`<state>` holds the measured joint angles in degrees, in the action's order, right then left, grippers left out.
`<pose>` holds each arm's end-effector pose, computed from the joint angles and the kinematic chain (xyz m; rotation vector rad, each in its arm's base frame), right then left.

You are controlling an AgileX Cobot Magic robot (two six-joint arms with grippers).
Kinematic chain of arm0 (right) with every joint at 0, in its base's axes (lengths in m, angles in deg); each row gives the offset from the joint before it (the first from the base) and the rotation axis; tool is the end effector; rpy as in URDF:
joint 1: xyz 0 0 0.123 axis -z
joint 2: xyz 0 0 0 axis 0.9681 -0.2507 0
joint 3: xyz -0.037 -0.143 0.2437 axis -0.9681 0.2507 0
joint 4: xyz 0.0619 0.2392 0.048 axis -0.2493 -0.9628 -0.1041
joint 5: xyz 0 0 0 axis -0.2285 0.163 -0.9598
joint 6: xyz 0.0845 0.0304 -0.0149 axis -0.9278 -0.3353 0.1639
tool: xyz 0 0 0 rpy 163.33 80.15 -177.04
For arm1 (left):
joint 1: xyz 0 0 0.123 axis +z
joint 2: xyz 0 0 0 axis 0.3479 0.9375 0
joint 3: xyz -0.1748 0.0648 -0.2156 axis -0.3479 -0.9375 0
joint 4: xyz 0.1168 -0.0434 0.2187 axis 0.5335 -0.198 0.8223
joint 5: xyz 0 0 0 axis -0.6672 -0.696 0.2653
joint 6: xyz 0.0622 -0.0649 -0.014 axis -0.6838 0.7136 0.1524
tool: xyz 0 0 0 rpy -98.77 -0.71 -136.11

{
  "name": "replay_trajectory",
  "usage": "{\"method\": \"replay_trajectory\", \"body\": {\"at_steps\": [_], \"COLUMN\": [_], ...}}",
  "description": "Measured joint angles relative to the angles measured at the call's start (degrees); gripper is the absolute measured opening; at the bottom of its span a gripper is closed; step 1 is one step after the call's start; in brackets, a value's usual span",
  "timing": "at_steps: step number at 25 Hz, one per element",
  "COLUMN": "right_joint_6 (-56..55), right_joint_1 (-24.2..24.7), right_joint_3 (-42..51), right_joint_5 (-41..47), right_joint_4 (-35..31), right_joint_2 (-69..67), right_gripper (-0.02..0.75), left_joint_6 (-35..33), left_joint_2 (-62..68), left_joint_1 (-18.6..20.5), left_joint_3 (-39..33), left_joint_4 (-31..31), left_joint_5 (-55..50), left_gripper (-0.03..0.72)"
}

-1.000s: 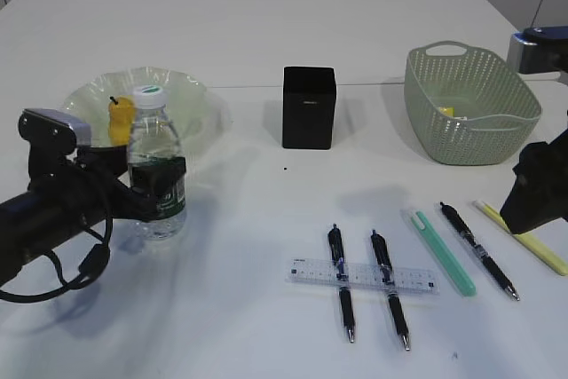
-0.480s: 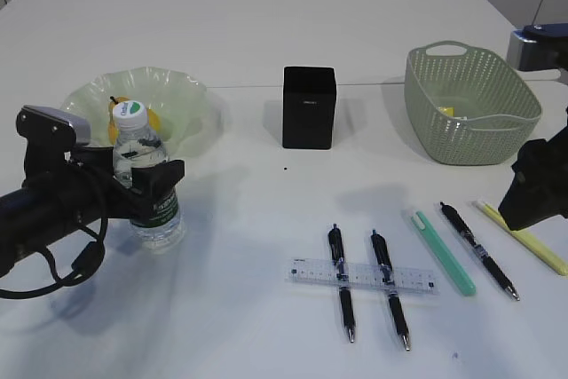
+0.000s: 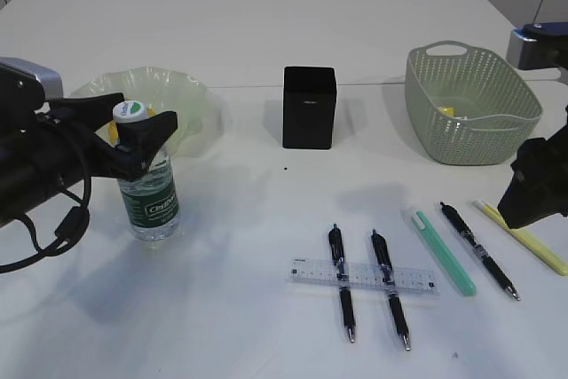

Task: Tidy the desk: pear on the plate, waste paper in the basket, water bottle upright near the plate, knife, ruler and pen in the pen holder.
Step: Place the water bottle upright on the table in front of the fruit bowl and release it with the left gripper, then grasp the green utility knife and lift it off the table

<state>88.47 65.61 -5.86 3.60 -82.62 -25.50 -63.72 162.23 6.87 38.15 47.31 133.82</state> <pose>0.2389 0.0525 0.2816 -0.3991 2.8436 0.1871 0.2944 -0.0993 0.1535 0.3847 1.6108 -0.4774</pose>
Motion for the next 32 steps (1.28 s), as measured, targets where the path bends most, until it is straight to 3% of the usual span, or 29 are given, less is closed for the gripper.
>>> {"method": "replay_trajectory", "body": {"at_steps": [11, 16, 24, 32], "right_joint_6": [0.0, 0.0, 0.0, 0.0], "right_joint_1": [0.0, 0.0, 0.0, 0.0], "right_joint_3": [0.0, 0.0, 0.0, 0.0], "right_joint_5": [0.0, 0.0, -1.11, -1.11], "right_joint_4": [0.38, 1.17, 0.52, -0.11], "right_joint_2": [0.0, 0.0, 0.0, 0.0], "right_gripper": [0.46, 0.46, 0.46, 0.46], "left_joint_6": [0.0, 0.0, 0.0, 2.1], "left_joint_2": [-7.19, -9.12, -14.17, -21.07], "left_joint_1": [0.81, 6.31, 18.72, 19.6], "left_joint_3": [-0.27, -0.27, -0.39, -0.53], "left_joint_4": [-5.97, -7.46, -8.71, -7.46], "left_joint_5": [0.0, -1.13, -10.45, -32.12], "left_gripper": [0.648, 0.633, 0.609, 0.595]}}
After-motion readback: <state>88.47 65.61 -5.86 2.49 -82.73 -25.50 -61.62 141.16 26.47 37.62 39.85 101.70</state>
